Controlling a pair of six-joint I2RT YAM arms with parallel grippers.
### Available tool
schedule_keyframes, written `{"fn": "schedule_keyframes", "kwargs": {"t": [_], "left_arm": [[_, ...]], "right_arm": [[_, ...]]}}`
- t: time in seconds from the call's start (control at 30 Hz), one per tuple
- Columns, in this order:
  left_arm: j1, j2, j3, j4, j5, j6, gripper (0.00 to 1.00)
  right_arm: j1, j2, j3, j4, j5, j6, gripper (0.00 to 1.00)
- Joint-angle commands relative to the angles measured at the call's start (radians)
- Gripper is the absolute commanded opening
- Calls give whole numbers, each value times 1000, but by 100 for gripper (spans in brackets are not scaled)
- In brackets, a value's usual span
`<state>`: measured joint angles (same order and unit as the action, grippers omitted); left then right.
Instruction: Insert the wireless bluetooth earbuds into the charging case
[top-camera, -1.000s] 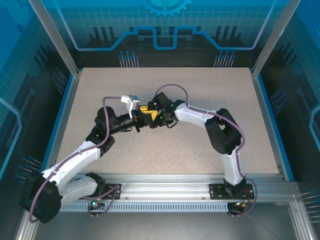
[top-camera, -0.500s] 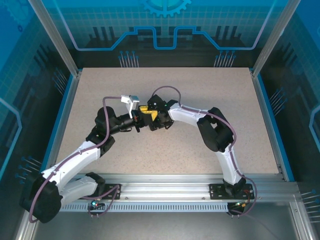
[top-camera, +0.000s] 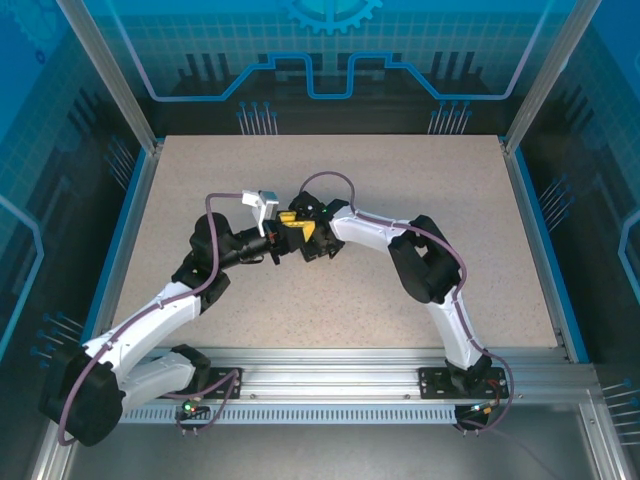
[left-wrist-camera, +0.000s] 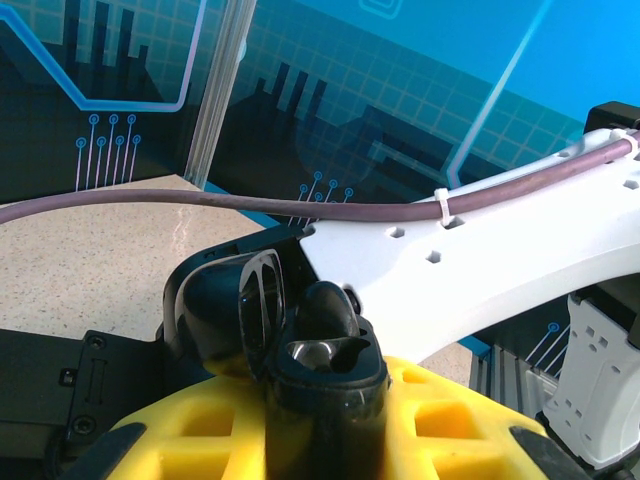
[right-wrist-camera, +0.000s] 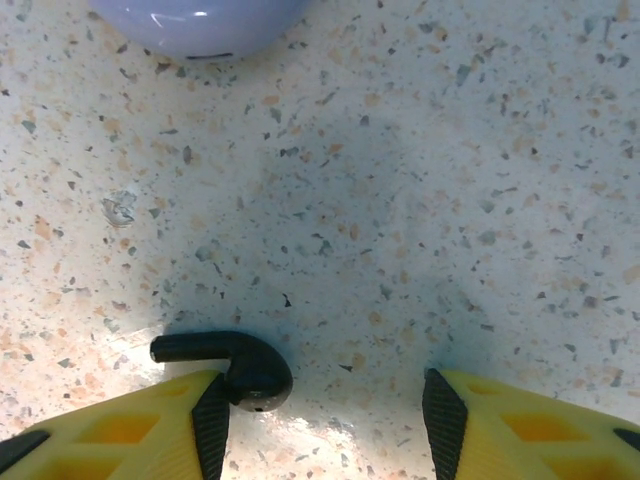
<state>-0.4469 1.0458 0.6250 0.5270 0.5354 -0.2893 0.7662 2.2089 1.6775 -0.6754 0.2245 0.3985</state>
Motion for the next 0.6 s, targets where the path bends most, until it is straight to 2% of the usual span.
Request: {"fn": "schedule_keyframes", "kwargs": {"t": [0.0,0.2,0.57], "left_arm": [[9,-6,4,-3,-12,-6,8],[9,-3,3,-4,-12,-7,8],[9,9,3,4,-11,-10,8]], "right_arm": [[-2,-4,-8,-56,78,-16,57],[-16,-18,-21,-78,139,-28,57],[-44,-62,-55,-86,175,-46,57]]}}
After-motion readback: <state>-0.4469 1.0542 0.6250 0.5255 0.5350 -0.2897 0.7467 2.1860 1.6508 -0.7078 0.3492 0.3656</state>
